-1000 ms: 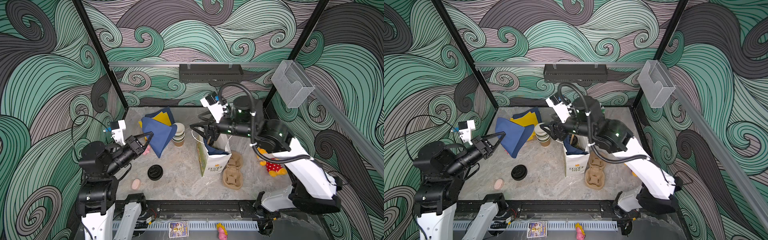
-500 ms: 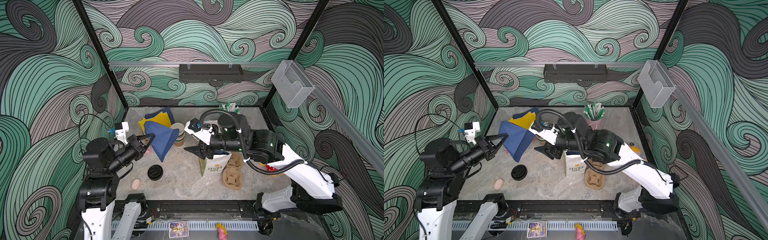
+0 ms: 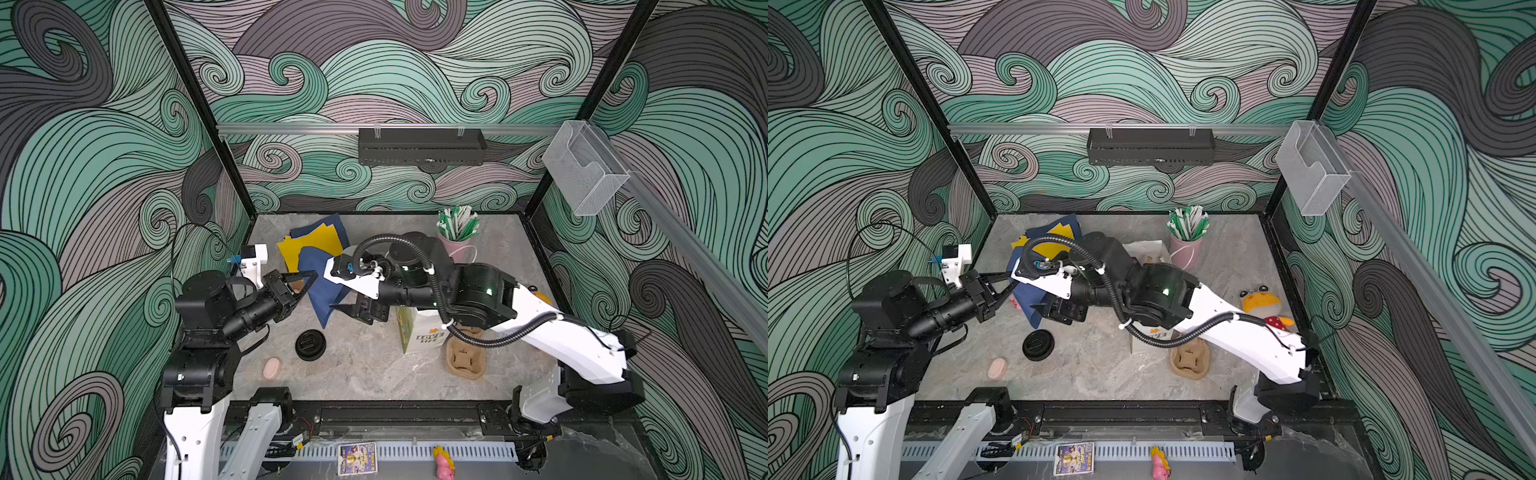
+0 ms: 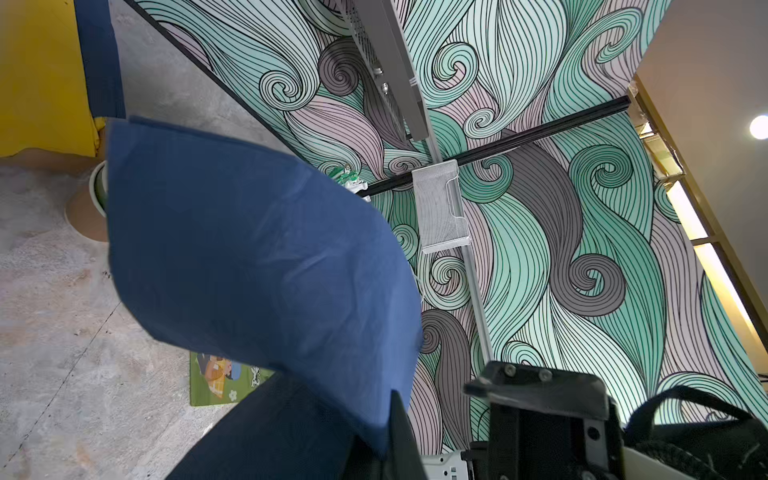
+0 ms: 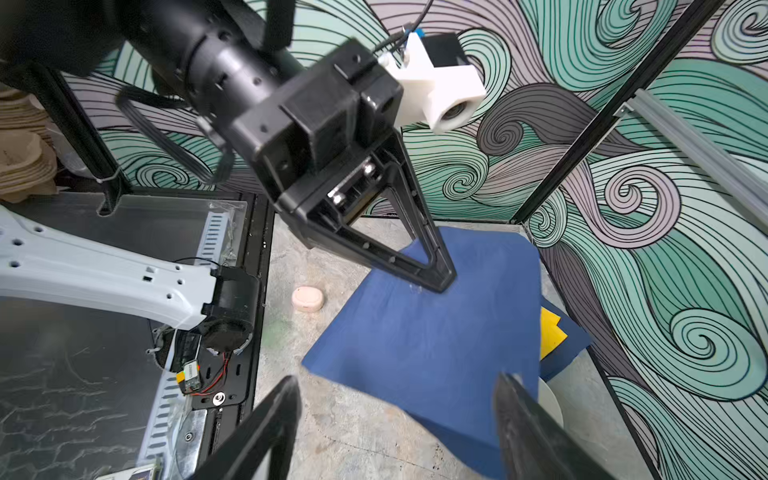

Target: Pack the takeout coffee

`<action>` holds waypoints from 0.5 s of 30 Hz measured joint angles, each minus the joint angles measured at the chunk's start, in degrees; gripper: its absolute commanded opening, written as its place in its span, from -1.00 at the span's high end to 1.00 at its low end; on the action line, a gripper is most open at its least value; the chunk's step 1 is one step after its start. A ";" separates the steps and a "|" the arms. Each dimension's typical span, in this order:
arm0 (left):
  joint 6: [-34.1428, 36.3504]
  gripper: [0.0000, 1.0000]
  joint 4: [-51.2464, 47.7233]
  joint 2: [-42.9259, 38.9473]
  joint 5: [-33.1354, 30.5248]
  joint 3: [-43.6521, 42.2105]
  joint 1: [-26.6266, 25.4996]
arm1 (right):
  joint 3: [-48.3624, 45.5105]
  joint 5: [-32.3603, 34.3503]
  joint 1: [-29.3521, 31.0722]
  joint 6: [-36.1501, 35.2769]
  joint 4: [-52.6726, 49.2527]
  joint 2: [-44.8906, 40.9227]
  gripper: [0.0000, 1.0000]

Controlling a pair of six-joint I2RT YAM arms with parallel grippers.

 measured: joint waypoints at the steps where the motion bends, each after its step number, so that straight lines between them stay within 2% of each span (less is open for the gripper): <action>1: 0.00 1.00 -0.17 -0.28 -0.02 -0.17 0.00 | 0.24 0.20 0.02 -0.22 0.37 1.38 -0.53; 6: -0.13 1.00 -0.17 -1.03 0.07 -0.55 0.00 | 0.46 1.62 0.07 -0.24 1.16 6.05 -0.71; 9: -0.44 1.00 -0.13 -1.03 0.20 -0.59 0.00 | 0.26 2.51 0.15 -0.04 1.77 6.86 -0.73; 12: -0.61 1.00 -0.04 -1.03 0.48 -0.81 0.00 | -0.22 2.97 0.15 0.31 3.78 6.84 -0.66; 15: -0.96 1.00 0.07 -1.05 0.87 -1.03 0.00 | -0.90 3.26 0.15 1.16 6.19 6.84 -0.44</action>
